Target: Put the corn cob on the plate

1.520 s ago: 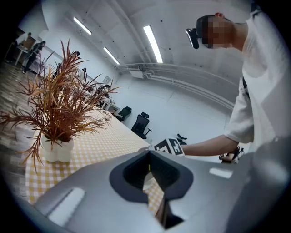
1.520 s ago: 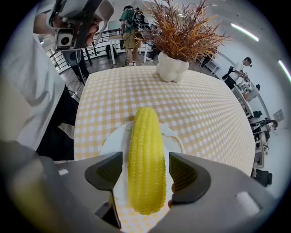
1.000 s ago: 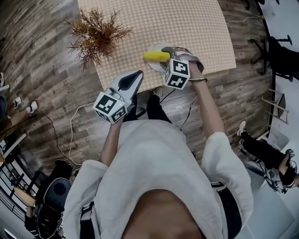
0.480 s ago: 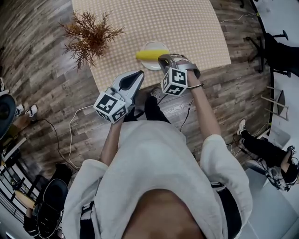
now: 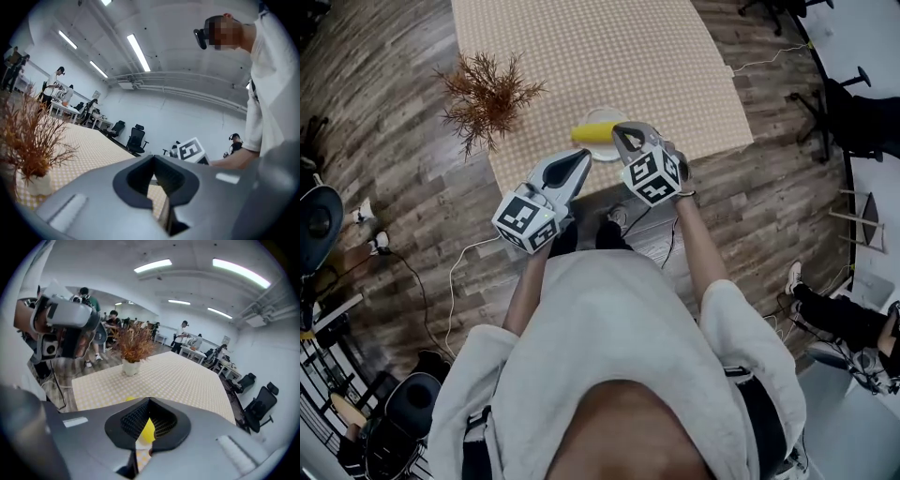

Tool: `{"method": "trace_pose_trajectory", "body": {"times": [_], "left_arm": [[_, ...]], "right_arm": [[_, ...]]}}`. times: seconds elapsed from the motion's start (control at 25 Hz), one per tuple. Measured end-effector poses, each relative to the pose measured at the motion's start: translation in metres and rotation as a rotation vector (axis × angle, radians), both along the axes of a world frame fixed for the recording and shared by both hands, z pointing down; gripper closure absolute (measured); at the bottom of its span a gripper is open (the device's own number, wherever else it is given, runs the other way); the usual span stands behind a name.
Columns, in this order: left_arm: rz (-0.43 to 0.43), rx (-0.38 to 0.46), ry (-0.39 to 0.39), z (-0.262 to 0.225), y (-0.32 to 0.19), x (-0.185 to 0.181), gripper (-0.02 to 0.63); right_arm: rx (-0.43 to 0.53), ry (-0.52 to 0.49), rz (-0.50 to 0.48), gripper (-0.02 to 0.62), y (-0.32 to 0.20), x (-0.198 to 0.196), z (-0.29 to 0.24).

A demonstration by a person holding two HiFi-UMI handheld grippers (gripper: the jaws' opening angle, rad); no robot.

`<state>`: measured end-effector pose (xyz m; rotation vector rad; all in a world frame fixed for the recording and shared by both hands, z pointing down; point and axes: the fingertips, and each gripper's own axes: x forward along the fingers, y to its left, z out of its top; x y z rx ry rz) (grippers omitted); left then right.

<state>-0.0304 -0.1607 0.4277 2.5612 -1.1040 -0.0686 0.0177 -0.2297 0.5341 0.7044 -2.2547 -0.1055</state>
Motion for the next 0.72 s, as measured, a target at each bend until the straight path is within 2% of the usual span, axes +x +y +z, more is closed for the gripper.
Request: {"method": "trace_pose_trajectory", "body": {"times": [0.28,0.4,0.52,0.72], "left_arm": [[0.013,0.092,-0.051,-0.035,-0.005,0.004,0.597],[0.014,0.120,-0.064,-0.046,-0.006,0.006,0.597],[0.017,0.139,-0.068,-0.054,-0.006,0.013,0.597],[0.023,0.152,-0.075,-0.059,-0.002,0.041,0.597]], "right_arm": [[-0.065,-0.460,0.287,0.597,-0.015,0.020,-0.055],[-0.060,-0.614,0.399,0.597,-0.014,0.037,-0.071],[-0.022,-0.674,0.461,0.597,-0.006,0.053,-0.082],[0.055,-0.642,0.432,0.597,0.006,0.071,-0.096]]}}
